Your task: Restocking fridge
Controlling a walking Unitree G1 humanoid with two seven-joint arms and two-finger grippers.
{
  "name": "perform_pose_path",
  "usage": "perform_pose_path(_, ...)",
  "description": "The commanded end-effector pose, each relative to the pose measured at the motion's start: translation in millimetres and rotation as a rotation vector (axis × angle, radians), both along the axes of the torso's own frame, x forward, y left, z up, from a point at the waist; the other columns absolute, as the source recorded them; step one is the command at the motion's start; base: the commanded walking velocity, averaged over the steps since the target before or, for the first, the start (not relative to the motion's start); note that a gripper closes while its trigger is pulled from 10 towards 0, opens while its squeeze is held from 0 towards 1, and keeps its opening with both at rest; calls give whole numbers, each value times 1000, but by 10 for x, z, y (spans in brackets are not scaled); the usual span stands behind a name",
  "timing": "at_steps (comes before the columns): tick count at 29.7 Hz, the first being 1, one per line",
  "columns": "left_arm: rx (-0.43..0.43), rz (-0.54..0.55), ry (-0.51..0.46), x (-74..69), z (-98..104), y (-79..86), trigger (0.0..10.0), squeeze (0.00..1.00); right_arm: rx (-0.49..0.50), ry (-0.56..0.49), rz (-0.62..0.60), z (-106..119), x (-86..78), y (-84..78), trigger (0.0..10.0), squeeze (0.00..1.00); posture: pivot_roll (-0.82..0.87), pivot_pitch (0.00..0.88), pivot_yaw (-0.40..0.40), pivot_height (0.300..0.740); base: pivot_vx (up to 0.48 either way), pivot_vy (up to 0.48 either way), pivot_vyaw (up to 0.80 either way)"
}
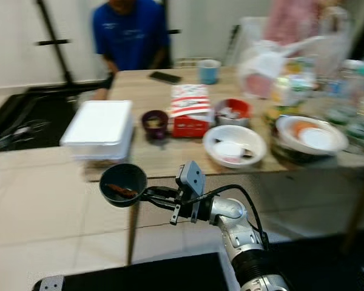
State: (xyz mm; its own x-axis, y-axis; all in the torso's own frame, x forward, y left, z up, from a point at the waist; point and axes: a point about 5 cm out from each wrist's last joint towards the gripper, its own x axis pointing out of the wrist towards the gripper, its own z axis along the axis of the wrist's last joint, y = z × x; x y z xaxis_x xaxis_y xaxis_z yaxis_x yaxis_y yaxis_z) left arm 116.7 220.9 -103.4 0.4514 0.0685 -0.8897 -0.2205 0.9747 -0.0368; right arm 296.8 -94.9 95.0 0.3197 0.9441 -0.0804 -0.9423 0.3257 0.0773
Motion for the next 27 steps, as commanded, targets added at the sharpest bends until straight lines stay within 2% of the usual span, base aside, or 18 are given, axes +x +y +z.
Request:
perform_pose_path(1,-2,4,9,-20,-14,-32,10000,0,0,-9,17,15,11,52,10000,0,8,0,23,740,0,0,-788)
perform_pose_path(3,1,3,9,-16,-13,-32,10000,0,1,-13,17,21,19,67,10000,0,8,0,23,740,0,0,-788)
perform_pose_path(7,-15,33,10,-20,-16,-37,10000,0,34,-16,22,44,31,127,10000,0,8,0,22,740,0,0,0)
perform_pose_path(27,-6,38,27,-21,-11,11,10000,0,30,-34,-28,68,171,217,10000,0,16,0,34,740,0,-469,0)
